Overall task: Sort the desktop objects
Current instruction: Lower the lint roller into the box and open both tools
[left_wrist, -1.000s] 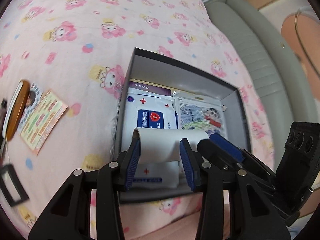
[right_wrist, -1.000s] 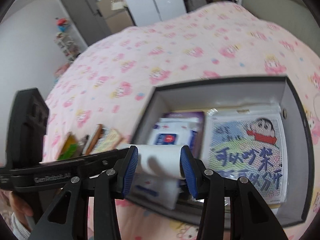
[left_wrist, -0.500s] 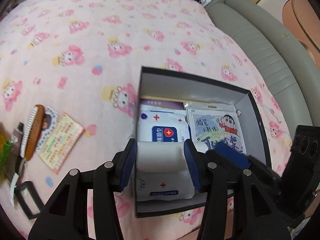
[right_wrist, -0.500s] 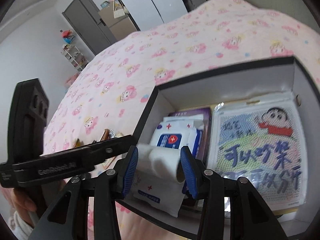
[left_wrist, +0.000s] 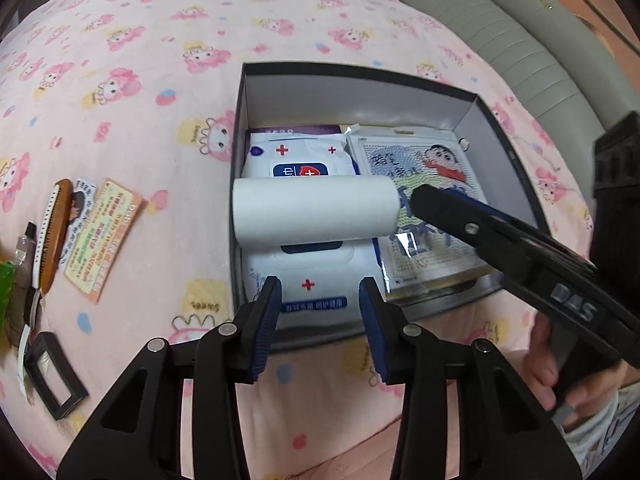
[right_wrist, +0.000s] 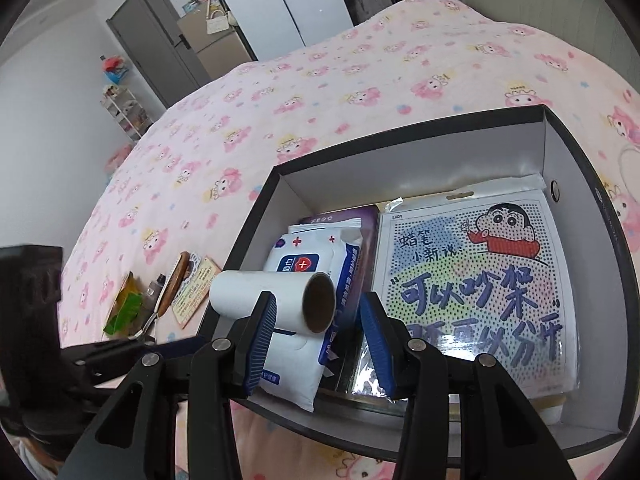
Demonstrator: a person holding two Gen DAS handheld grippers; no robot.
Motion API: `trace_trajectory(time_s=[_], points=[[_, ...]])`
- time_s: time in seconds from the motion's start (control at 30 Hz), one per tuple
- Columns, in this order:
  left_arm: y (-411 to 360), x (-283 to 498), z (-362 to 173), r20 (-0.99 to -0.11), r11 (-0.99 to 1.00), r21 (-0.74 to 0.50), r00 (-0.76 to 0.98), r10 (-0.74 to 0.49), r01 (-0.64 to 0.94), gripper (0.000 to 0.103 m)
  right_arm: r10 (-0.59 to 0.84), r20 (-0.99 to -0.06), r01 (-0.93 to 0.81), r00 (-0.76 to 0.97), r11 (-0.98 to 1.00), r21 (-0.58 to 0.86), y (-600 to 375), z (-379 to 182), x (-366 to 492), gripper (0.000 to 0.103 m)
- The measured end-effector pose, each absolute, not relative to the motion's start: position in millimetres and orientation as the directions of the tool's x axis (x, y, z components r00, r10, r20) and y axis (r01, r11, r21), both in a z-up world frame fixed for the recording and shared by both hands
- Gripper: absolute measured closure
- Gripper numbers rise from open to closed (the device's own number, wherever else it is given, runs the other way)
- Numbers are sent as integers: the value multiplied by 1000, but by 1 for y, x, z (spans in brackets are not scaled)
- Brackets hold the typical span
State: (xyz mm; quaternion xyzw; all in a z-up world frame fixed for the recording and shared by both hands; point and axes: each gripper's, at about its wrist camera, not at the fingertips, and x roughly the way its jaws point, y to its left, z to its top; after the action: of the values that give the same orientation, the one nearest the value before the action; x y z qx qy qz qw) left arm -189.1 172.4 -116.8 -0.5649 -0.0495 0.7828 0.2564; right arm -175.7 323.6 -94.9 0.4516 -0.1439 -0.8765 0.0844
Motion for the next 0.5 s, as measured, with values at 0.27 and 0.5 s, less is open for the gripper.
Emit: trace_trajectory(time_s=[0.27, 0.5], points=[[192, -224, -125, -850, -859, -390, -230, 475, -332, 66, -262, -756, 1, -599, -945, 327, 327, -96, -182, 62], [192, -260, -130, -831, -856, -425, -248, 498, -294, 66, -258, -764, 4, -591, -948, 317, 336, -97, -204, 62]])
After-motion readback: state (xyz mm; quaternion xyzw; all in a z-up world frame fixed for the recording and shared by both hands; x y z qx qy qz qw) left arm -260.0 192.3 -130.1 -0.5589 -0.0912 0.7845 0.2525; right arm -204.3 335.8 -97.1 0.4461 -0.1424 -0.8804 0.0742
